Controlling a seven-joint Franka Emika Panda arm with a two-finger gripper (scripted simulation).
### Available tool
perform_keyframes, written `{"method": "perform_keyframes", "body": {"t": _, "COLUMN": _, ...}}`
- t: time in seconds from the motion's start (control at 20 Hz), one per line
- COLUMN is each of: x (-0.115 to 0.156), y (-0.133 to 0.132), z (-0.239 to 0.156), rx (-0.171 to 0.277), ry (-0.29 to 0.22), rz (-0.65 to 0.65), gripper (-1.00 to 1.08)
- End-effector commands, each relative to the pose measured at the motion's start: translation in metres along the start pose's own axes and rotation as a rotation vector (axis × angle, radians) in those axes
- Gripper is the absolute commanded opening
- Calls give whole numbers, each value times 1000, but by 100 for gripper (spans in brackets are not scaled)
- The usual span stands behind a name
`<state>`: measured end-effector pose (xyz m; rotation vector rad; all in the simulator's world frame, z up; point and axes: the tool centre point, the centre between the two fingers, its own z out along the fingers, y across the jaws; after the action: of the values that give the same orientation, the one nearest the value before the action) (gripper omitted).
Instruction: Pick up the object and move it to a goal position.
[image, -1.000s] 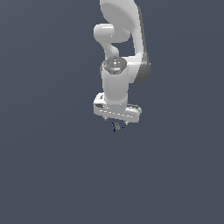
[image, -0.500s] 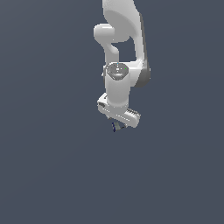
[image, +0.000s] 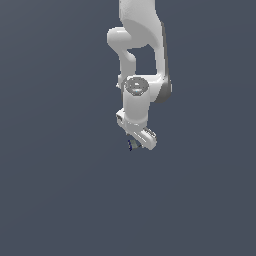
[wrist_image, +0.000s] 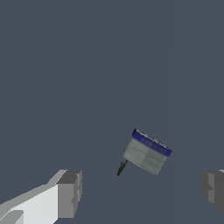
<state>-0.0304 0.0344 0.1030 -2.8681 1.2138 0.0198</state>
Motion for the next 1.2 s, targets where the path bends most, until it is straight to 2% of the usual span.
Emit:
{"method": "perform_keyframes", "body": {"t": 0.0, "x": -3, "y": 2, "z": 6, "rx": -2, "ry": 2, "rz": 67, "gripper": 100}}
{"method": "perform_keyframes", "body": {"t": 0.6, "x": -16, "y": 13, "z": 30, "rx": -11, "ry": 17, "rz": 362, "gripper": 100}}
{"method": "perform_keyframes", "body": {"t": 1.15, "x": -22, "y": 18, "z": 40, "rx": -14, "ry": 26, "rz": 488, "gripper": 100}}
